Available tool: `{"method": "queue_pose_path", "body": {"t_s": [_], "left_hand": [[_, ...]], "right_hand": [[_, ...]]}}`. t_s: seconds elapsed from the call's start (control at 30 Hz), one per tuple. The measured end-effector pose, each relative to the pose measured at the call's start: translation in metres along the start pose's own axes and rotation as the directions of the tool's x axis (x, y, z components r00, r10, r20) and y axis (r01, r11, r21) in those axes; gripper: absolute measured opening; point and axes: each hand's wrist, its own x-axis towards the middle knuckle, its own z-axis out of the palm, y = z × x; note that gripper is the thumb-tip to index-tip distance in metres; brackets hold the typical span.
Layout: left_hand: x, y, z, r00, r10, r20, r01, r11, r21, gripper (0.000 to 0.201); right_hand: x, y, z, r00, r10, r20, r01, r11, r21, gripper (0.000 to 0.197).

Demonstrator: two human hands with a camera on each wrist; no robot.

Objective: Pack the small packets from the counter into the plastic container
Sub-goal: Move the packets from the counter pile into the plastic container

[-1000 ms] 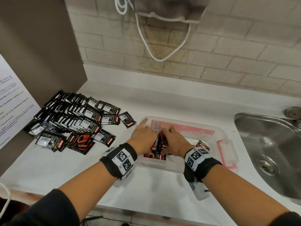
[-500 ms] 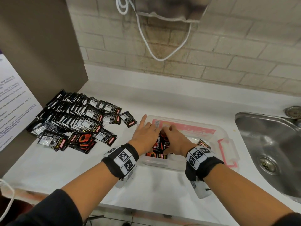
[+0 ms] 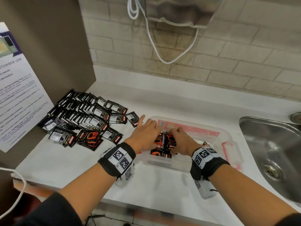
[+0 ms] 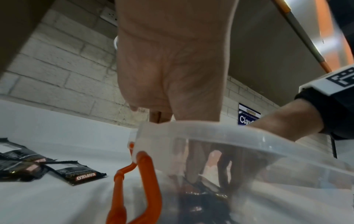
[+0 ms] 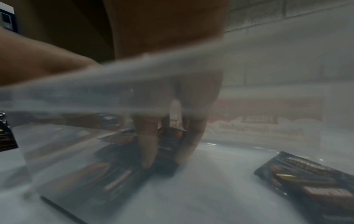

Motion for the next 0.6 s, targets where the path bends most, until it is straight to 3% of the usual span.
{"method": "queue_pose_path", "body": {"t_s": [0.3,0.6], "left_hand": [[0.000,0.000,0.005,1.000,-0.009,0.016,0.009,1.000,-0.023,0.044],[0.016,0.021,-0.002,0.991,-0.021,0.132,-0.002,0.984,0.176,0.053]], "right_hand": [[0.002,0.000,0.002,1.000,0.007,0.001,-0.007,1.000,-0.006,0.081],[0.003,-0.001,0.002,1.000,0.001,-0.002,-0.001,1.000,-0.023,0.080]]}}
